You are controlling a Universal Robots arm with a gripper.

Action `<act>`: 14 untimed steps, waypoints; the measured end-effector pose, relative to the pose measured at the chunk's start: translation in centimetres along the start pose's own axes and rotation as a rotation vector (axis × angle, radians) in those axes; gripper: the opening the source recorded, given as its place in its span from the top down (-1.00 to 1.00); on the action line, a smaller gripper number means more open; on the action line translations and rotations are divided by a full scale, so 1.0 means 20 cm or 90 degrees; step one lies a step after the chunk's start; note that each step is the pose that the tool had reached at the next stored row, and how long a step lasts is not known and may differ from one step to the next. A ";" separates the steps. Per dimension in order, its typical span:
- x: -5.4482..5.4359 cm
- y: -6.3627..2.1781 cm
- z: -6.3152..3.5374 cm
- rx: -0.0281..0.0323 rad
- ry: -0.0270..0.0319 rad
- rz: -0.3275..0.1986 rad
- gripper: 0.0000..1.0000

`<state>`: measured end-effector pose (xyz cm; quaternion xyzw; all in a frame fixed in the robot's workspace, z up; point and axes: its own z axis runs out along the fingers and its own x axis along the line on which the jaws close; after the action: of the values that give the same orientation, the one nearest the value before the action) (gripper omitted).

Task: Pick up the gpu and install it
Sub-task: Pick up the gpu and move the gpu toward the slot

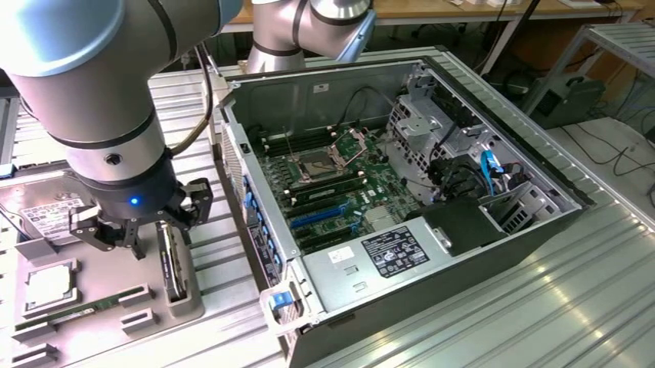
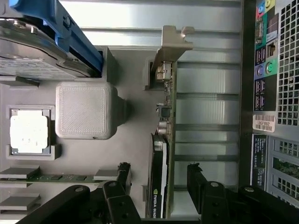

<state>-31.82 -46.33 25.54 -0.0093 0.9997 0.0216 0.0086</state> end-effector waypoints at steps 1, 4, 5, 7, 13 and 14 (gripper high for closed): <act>0.00 0.000 0.002 0.0000 0.0000 0.000 -0.21; 0.00 0.000 0.013 0.0000 0.0000 -0.001 -0.21; 0.00 -0.001 0.016 0.0000 0.0001 -0.002 -0.21; 0.00 -0.001 0.023 -0.0001 0.0003 -0.006 -0.21; 0.00 -0.001 0.046 -0.0001 0.0005 -0.009 -0.21; 0.00 -0.002 0.051 -0.0002 0.0005 -0.010 -0.21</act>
<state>-31.81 -46.31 24.52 -0.0168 0.9996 0.0216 0.0084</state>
